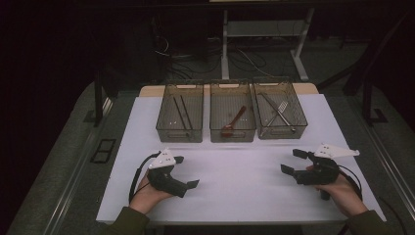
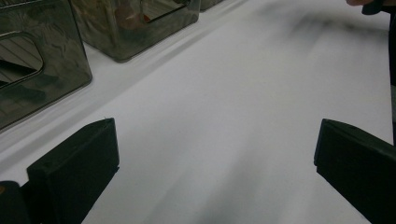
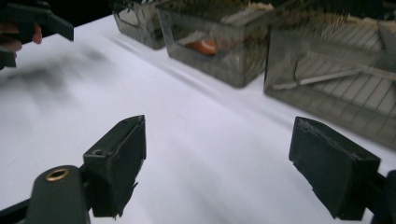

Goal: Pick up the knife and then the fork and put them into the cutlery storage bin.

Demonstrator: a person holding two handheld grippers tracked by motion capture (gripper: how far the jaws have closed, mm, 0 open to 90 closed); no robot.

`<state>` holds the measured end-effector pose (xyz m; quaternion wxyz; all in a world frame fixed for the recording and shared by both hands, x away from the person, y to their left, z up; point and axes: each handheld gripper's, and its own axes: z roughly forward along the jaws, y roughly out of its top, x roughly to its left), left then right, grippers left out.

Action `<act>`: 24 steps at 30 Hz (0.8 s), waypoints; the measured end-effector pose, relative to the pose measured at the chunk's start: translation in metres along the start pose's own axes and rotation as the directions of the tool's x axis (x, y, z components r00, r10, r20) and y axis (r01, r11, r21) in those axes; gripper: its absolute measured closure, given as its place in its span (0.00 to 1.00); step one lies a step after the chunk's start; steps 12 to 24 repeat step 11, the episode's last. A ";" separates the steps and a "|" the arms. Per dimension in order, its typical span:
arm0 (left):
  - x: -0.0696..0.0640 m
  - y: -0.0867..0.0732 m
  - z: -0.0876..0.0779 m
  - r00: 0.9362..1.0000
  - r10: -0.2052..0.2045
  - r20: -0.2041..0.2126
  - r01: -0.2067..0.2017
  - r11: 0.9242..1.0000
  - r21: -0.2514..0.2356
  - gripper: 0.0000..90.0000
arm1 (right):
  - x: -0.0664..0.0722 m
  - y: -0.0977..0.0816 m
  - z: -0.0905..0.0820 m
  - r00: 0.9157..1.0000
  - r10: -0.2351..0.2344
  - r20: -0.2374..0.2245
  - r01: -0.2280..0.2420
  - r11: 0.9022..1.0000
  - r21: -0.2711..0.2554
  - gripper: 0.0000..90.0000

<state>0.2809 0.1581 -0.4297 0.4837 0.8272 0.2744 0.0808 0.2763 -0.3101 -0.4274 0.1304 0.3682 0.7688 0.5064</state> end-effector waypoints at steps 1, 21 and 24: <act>0.000 0.000 0.000 1.000 0.001 -0.001 -0.001 1.000 -0.001 0.00 | 0.001 -0.003 0.000 1.000 0.005 0.001 -0.005 1.000 0.000 0.20; 0.000 0.000 -0.001 1.000 0.009 -0.005 -0.009 1.000 0.000 0.00 | 0.004 -0.014 0.002 1.000 -0.030 -0.009 0.030 0.998 0.052 0.19; 0.000 0.000 -0.001 1.000 0.009 -0.005 -0.009 1.000 0.000 0.00 | 0.004 -0.014 0.002 1.000 -0.030 -0.009 0.030 0.998 0.052 0.19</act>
